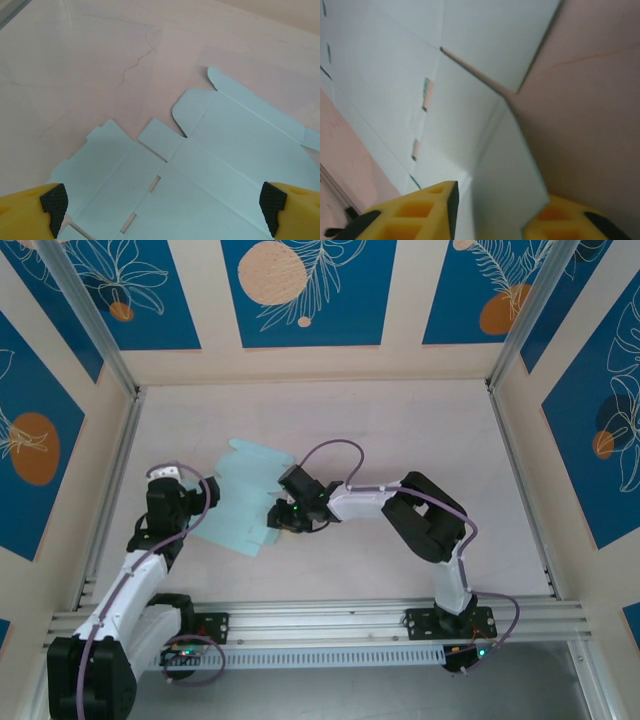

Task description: Fold the paper box

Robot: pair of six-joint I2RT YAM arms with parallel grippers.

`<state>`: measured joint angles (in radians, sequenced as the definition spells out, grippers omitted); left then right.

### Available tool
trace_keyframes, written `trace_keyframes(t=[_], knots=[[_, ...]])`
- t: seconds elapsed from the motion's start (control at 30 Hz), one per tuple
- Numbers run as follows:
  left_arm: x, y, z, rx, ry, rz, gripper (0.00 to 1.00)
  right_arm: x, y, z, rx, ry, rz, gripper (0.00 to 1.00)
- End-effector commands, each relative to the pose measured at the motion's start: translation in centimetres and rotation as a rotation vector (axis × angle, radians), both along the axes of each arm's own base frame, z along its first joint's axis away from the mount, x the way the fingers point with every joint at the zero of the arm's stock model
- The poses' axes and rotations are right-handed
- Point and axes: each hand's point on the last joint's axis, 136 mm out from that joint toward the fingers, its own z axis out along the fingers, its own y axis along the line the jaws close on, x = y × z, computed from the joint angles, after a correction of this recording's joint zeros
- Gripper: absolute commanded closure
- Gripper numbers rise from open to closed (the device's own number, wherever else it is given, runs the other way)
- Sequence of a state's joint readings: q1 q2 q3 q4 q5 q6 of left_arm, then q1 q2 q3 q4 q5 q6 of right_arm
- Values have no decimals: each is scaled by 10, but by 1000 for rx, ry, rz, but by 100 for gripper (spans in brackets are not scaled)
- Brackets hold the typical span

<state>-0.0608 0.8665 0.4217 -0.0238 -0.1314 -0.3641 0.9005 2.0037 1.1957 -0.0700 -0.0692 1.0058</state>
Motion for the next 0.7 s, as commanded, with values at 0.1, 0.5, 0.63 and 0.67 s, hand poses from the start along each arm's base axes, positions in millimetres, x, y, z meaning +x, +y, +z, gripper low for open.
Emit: trace_keyframes(t=[0.1,0.5,0.63,0.67], knots=[[7,-9,11,-18,-3,-57,0,14,-24,6,-8,6,-51,93],[15,-39,15,-201,77,-136,0,40,-121,48,201,-3,-335,100],[13,-62,11,-368,81,-168,0,40,-138,66,274,4,-422,100],[12,-68,8,-408,87,-176,0,40,-140,71,292,10,-446,100]])
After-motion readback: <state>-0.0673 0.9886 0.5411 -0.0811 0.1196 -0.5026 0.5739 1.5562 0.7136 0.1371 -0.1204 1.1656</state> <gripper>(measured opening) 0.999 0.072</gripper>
